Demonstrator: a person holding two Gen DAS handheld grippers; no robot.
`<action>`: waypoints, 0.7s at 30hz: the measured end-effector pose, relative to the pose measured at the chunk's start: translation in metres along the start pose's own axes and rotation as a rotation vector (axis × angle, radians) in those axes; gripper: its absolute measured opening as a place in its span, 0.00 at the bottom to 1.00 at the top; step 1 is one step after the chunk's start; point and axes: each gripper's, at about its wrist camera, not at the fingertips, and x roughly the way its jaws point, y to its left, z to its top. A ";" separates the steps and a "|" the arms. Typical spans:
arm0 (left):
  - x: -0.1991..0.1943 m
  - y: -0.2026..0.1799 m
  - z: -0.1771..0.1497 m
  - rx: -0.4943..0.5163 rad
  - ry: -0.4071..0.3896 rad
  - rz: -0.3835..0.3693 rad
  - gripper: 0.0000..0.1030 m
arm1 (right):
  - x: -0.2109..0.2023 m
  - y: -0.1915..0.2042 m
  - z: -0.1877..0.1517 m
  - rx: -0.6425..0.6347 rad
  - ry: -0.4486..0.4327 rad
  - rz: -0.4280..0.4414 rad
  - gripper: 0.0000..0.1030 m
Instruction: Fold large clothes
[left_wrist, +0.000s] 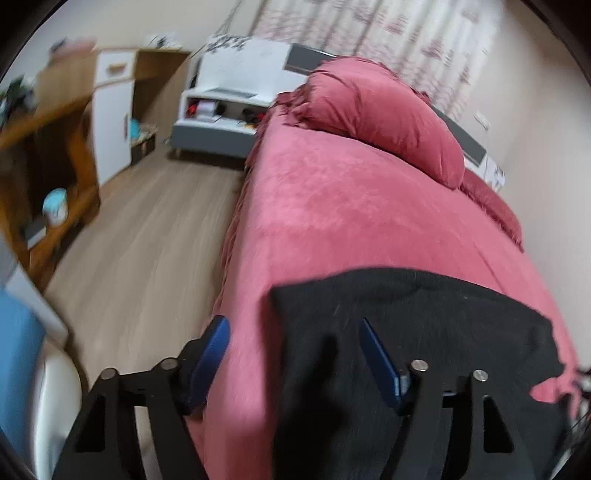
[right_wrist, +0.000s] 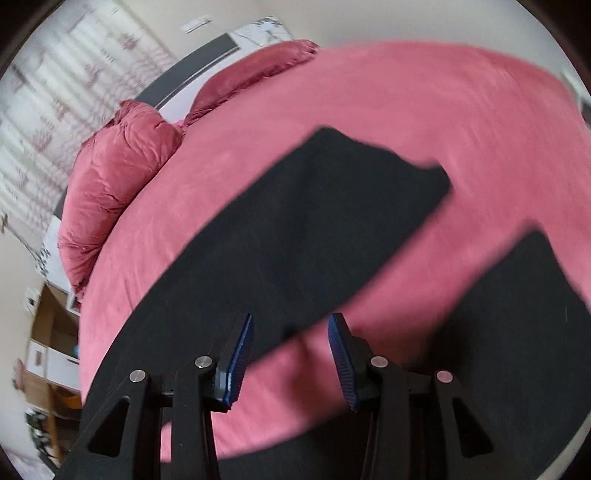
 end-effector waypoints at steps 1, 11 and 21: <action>-0.005 0.004 -0.006 -0.013 0.011 -0.007 0.75 | -0.008 -0.007 -0.009 0.027 0.001 0.010 0.41; -0.047 0.002 -0.071 0.067 0.136 -0.069 0.81 | -0.071 -0.063 -0.089 0.150 -0.005 0.040 0.41; -0.081 0.009 -0.107 0.053 0.184 -0.053 0.88 | -0.145 -0.156 -0.129 0.316 -0.121 -0.061 0.52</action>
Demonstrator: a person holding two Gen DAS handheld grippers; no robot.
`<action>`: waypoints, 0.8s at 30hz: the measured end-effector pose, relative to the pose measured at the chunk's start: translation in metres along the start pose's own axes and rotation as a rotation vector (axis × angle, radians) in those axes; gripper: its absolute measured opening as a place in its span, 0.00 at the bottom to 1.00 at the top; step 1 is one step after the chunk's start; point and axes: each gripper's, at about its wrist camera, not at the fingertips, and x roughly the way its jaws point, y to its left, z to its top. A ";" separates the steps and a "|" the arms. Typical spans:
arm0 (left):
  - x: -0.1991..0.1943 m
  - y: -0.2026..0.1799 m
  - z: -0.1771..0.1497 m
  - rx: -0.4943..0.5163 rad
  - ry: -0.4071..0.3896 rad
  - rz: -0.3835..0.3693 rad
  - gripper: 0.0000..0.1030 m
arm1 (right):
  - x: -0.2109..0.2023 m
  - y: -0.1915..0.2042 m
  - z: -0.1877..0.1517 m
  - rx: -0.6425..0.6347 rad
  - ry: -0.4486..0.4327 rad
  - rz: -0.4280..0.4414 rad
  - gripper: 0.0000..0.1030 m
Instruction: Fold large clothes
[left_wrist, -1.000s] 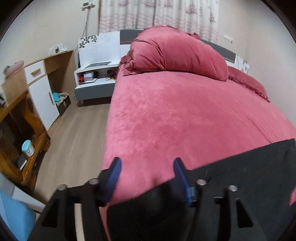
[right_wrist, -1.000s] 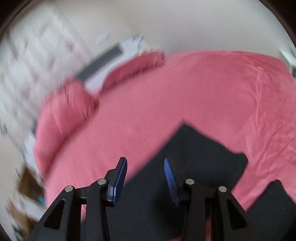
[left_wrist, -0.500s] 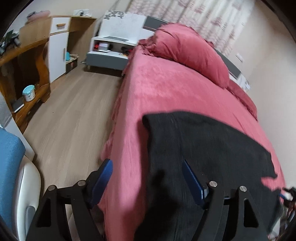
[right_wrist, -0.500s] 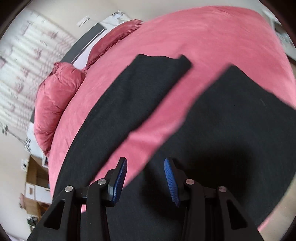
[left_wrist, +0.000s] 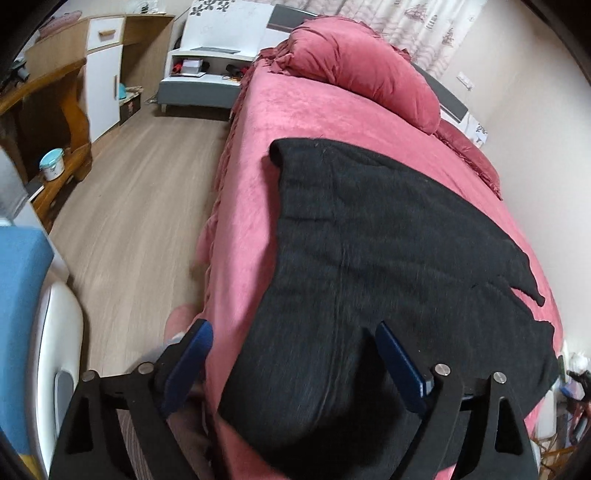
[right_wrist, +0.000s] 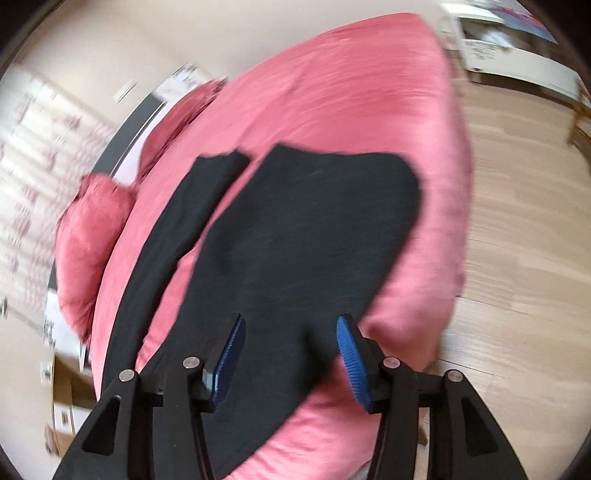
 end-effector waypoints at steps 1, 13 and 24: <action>-0.002 0.002 -0.003 -0.015 0.004 0.001 0.90 | -0.003 -0.008 0.002 0.025 -0.011 0.000 0.53; -0.011 -0.003 -0.027 -0.071 0.031 -0.001 0.90 | 0.040 -0.054 0.036 0.232 -0.068 -0.001 0.53; -0.025 0.015 -0.041 -0.225 0.053 -0.083 0.62 | 0.071 -0.048 0.049 0.217 -0.041 0.097 0.39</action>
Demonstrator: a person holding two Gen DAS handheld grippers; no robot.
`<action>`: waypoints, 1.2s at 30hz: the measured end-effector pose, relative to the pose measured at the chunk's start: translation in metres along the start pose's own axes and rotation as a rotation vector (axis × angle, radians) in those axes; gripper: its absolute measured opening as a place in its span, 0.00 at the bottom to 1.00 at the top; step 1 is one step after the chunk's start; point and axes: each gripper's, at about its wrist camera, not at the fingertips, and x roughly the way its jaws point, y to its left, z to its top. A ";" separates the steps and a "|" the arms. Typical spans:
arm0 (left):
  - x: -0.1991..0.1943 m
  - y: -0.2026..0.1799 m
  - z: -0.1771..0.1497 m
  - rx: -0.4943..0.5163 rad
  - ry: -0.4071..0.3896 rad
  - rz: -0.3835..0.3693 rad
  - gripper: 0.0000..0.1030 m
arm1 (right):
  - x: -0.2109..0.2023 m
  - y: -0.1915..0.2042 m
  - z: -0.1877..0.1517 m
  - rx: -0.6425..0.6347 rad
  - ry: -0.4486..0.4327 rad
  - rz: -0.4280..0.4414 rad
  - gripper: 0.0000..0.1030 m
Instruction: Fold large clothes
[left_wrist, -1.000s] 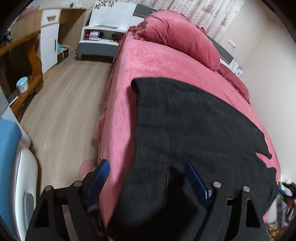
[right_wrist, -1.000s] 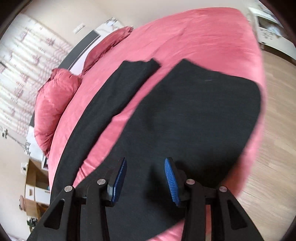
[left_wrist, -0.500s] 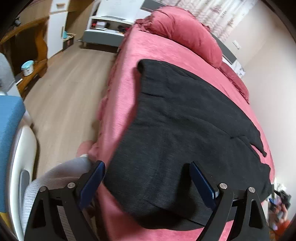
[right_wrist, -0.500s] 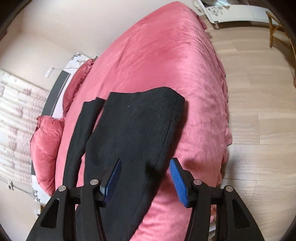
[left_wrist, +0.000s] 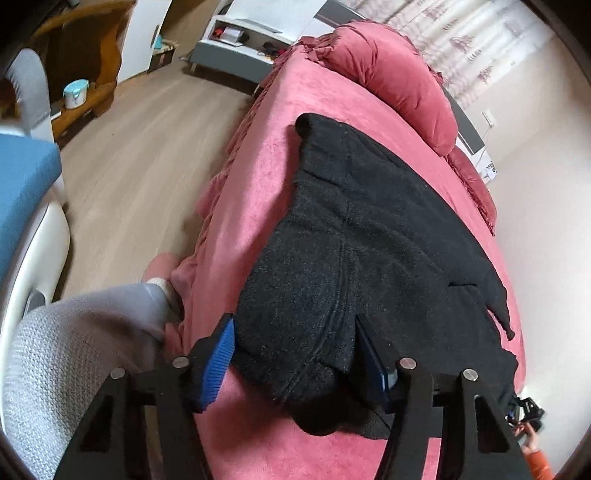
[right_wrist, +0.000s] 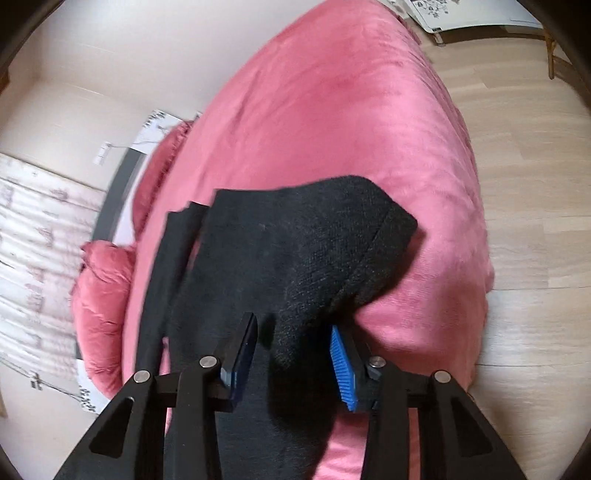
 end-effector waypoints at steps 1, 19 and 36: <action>0.002 0.000 0.001 -0.010 0.009 -0.009 0.62 | 0.001 -0.003 0.000 0.015 -0.002 0.012 0.39; -0.069 -0.038 0.033 -0.011 -0.049 -0.217 0.24 | -0.097 0.052 0.006 0.010 -0.131 0.342 0.06; -0.051 -0.047 0.084 -0.201 0.055 -0.371 0.23 | -0.108 0.135 0.041 -0.088 -0.130 0.316 0.06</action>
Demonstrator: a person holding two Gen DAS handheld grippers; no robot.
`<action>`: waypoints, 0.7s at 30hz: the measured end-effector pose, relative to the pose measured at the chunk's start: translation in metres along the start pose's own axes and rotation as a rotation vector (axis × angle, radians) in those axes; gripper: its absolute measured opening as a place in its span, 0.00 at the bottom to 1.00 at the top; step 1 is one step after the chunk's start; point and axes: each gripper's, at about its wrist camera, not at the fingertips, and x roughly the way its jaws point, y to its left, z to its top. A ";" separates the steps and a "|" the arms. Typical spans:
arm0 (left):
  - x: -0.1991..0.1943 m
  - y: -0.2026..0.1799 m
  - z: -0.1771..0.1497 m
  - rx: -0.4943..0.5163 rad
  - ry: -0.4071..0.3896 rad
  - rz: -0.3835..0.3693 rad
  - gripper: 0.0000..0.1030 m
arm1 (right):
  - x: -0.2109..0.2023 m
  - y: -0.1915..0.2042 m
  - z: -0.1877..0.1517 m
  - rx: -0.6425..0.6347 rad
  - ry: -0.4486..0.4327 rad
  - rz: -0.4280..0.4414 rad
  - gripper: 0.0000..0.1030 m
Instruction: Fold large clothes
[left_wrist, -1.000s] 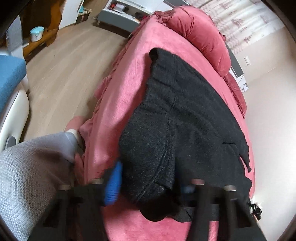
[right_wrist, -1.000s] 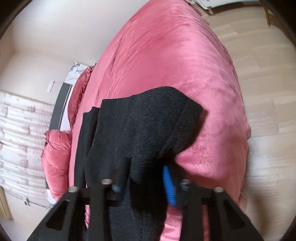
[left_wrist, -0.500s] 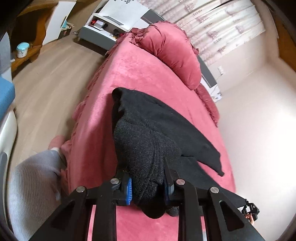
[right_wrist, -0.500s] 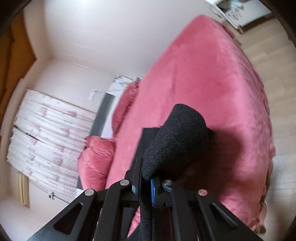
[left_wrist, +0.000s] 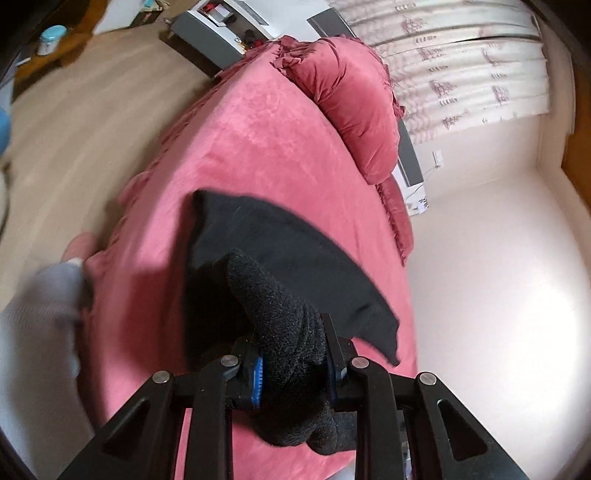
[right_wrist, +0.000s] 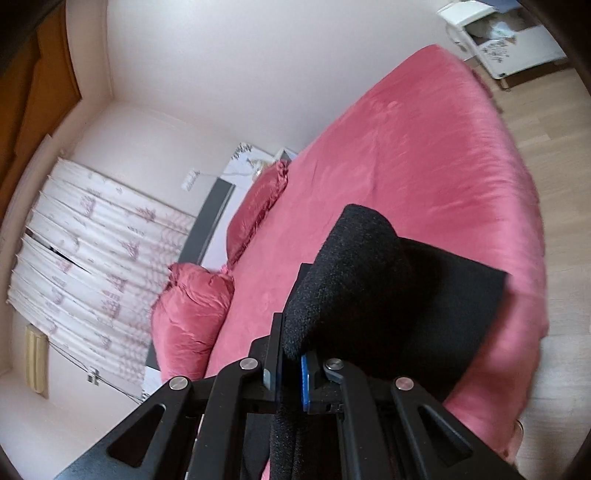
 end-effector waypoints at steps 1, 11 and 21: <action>0.011 -0.008 0.019 0.002 -0.002 -0.012 0.23 | 0.018 0.009 0.005 -0.004 0.006 -0.009 0.06; 0.161 0.003 0.161 0.010 -0.044 0.208 0.30 | 0.311 0.098 0.029 -0.100 0.096 -0.270 0.33; 0.103 0.020 0.107 0.115 -0.314 0.155 0.86 | 0.297 0.033 -0.018 -0.249 0.209 -0.296 0.36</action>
